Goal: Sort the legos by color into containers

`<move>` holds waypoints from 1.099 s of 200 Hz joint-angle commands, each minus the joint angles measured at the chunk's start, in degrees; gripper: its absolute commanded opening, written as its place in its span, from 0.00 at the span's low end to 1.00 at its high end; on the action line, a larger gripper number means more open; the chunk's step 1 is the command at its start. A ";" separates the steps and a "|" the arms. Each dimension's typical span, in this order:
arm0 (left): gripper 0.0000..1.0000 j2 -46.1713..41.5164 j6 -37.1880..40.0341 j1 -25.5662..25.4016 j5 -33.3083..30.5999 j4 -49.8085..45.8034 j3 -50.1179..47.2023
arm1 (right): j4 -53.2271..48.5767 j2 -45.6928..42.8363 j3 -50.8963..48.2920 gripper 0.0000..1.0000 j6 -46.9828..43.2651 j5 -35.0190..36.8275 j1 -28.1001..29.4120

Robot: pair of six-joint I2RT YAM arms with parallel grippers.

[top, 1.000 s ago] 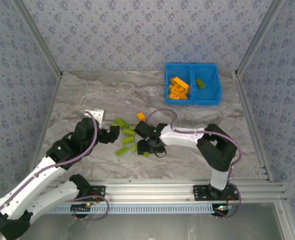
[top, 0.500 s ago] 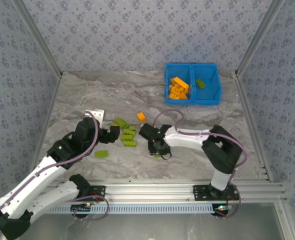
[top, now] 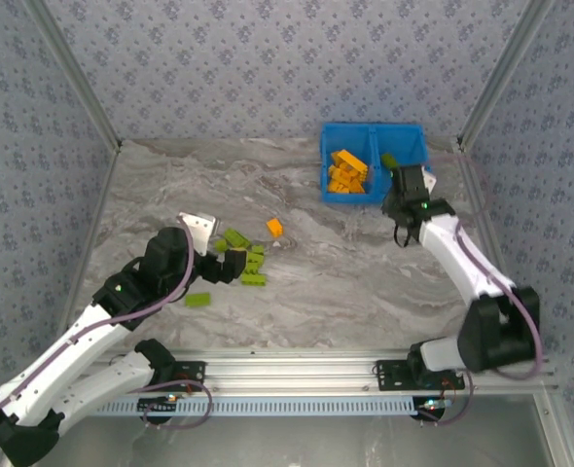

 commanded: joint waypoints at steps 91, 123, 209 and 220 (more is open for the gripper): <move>0.99 1.00 -1.65 0.23 5.89 -3.33 3.06 | -12.19 48.03 49.75 0.46 -8.49 -7.89 -11.39; 0.99 2.91 -1.69 0.30 4.05 -4.59 3.98 | -13.55 46.32 50.03 0.58 -9.88 -7.52 -11.23; 0.99 11.68 -10.35 2.17 -5.55 -6.19 4.87 | -3.12 12.99 18.89 0.59 -9.72 -6.67 0.31; 0.99 12.91 -12.47 3.86 -4.89 -6.64 4.92 | -3.04 9.12 14.92 0.59 -9.69 -6.76 5.06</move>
